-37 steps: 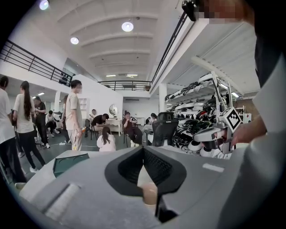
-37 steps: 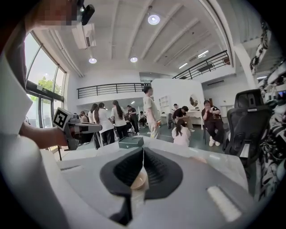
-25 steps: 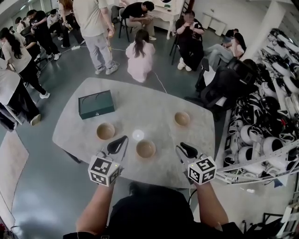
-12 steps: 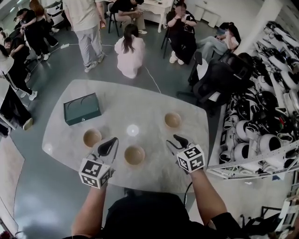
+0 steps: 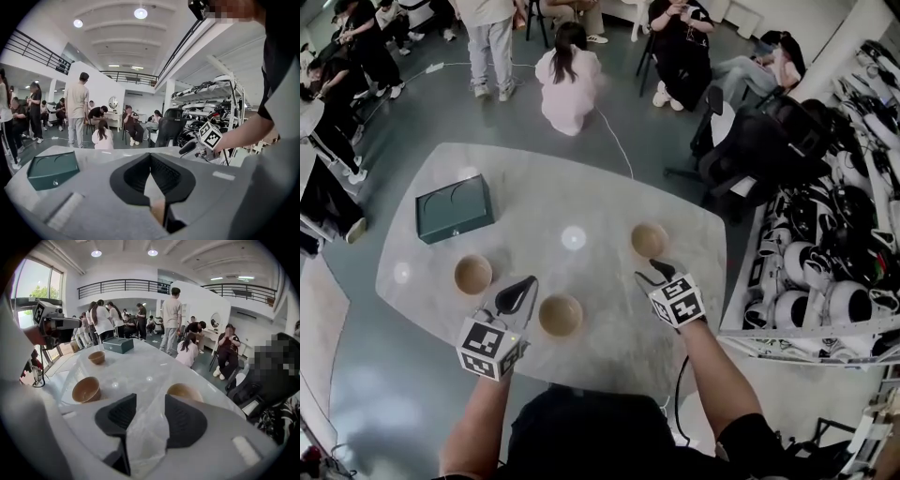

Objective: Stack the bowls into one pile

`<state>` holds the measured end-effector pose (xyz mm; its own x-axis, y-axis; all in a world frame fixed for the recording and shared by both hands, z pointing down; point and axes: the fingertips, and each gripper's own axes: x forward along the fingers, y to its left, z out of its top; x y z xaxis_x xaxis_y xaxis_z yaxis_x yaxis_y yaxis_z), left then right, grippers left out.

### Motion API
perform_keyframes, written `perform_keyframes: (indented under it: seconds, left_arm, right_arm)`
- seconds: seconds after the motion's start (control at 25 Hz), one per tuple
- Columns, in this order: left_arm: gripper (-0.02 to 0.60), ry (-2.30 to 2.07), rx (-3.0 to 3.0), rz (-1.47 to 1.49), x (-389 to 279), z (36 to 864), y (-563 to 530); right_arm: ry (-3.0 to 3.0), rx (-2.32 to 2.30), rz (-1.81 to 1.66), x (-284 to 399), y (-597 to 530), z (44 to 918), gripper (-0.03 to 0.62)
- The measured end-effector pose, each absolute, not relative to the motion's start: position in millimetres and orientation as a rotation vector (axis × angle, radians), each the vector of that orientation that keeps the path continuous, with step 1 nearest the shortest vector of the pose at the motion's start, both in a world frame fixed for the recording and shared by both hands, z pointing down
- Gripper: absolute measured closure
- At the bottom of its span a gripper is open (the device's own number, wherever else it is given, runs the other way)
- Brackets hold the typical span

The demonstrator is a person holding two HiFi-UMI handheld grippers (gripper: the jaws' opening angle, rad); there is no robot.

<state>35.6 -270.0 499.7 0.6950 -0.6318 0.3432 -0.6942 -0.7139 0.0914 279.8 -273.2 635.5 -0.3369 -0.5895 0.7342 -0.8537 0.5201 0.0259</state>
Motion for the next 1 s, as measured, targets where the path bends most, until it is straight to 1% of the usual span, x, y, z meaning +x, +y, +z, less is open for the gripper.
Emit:
perform_keyframes:
  seconds: [0.36,0.8,1.0]
  left_arm:
    - [0.571,-1.09,2.631,0.5,33.6,521.5,-272.1]
    - [0.571,-1.115,2.594,0.519,25.9,537.2,-273.0]
    - [0.571,-1.123,2.584,0.519,20.3,541.7,-271.6]
  right_arm:
    - [-1.992,1.033,0.433,289.6,-306.9,683.6,0.402]
    - [-1.872,0.882,0.443,294.1,-319.3,727.7,0.404]
    - [-1.81,0.866,0.372,299.0,-325.2,735.5,0.448]
